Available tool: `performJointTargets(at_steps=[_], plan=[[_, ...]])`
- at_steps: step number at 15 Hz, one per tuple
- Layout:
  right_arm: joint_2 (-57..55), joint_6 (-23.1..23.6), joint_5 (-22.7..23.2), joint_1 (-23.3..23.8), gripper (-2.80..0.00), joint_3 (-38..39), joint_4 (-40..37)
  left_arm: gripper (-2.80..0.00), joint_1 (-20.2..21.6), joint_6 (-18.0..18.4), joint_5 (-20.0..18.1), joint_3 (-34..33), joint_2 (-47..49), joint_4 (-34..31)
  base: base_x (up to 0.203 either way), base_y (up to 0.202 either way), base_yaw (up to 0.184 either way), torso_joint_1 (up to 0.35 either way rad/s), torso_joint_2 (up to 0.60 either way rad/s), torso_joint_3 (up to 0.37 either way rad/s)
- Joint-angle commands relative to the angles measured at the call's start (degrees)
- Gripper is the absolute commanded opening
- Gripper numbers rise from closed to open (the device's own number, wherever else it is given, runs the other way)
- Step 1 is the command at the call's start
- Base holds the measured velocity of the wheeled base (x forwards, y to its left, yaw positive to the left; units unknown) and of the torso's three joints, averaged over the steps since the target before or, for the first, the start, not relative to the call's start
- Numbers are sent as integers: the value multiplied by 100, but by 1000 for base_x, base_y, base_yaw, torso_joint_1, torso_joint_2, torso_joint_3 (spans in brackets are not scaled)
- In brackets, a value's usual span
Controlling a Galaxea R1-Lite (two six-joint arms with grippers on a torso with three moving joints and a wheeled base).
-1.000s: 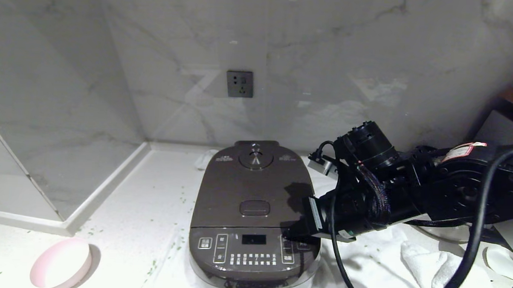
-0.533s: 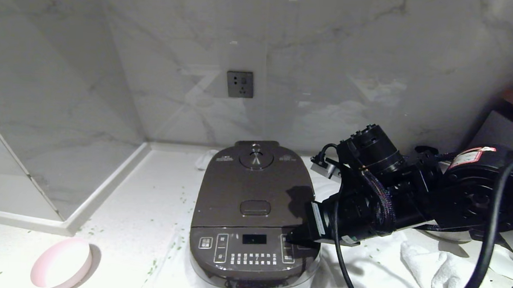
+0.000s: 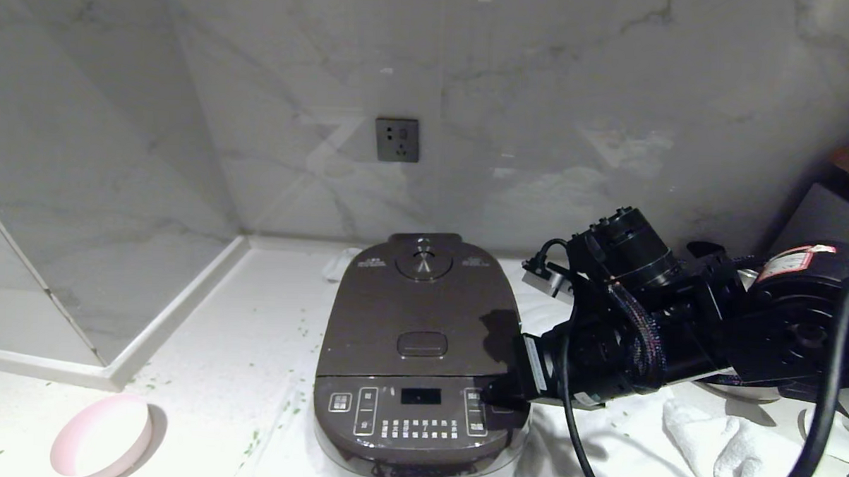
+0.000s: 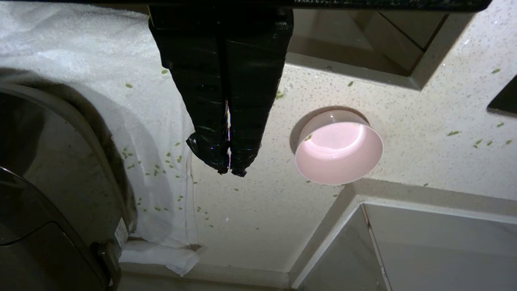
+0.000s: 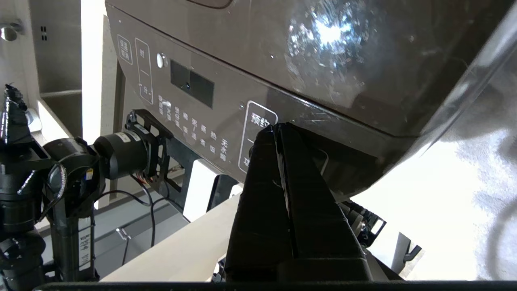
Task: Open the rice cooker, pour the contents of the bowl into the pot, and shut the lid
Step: Press the start button
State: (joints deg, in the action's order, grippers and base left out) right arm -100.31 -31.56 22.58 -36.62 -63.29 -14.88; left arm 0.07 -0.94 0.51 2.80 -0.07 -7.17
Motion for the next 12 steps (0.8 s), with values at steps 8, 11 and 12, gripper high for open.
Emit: performJointTargets(at_steps=[8,11,12], plan=[[47,-17,50,6,-280,264,-5,-280,1,-3,2,1,-10,-4,0,0,0,0,0,0],[-80,-13,103,13,-280,370,29,-280,1,-3,2,1,-10,-4,0,0,0,0,0,0],[-94,-8,98,49,-280,367,37,-280,1,-3,2,1,-10,5,0,0,0,0,0,0]])
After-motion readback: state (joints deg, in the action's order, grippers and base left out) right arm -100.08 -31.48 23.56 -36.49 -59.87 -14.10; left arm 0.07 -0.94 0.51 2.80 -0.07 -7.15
